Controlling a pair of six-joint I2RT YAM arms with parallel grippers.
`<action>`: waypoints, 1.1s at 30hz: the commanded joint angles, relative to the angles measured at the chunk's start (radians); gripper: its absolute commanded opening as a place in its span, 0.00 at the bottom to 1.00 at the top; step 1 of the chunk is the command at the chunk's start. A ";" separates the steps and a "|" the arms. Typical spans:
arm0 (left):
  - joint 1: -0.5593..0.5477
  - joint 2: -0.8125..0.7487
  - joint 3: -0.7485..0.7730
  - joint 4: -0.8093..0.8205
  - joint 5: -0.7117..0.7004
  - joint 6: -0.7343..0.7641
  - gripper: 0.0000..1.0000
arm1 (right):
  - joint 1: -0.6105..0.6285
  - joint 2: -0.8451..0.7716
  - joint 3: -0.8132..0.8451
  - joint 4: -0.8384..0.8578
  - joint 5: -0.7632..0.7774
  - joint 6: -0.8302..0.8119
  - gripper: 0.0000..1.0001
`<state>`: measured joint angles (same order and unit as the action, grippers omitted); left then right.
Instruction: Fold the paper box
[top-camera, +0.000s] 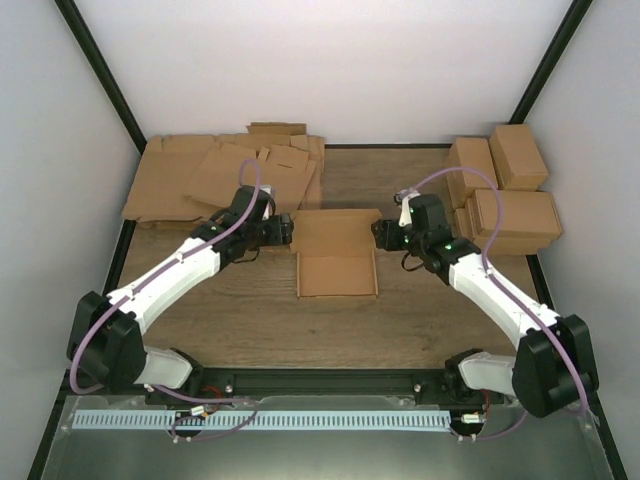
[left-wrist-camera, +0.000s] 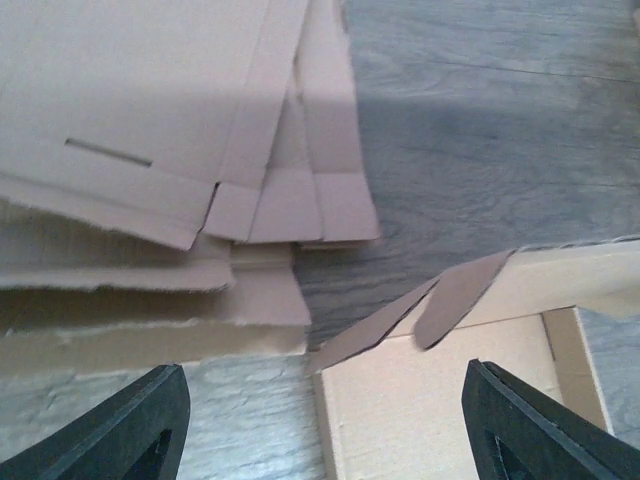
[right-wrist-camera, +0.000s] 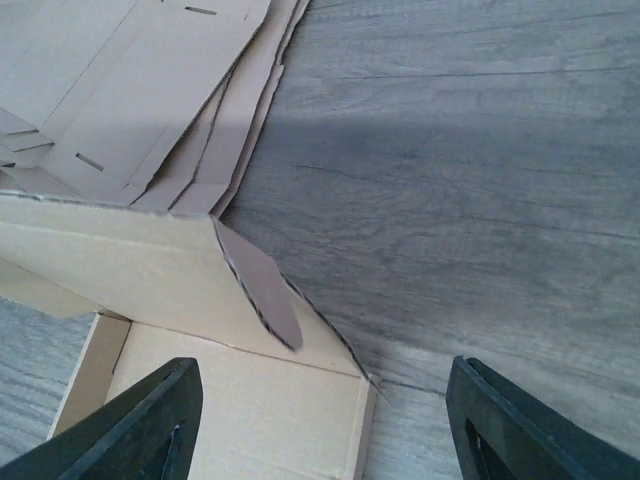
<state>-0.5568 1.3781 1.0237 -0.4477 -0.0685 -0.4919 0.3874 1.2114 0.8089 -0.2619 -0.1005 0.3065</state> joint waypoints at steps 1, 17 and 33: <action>0.012 0.046 0.063 0.026 0.096 0.063 0.74 | -0.004 0.062 0.082 -0.026 0.023 -0.065 0.69; 0.012 0.134 0.112 0.045 0.192 0.122 0.69 | -0.004 0.138 0.161 -0.070 -0.038 -0.089 0.60; 0.008 0.153 0.094 0.079 0.283 0.093 0.40 | 0.000 0.150 0.154 -0.070 -0.110 -0.029 0.48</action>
<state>-0.5484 1.5417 1.1110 -0.4007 0.1654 -0.3870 0.3874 1.3636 0.9287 -0.3244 -0.1680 0.2436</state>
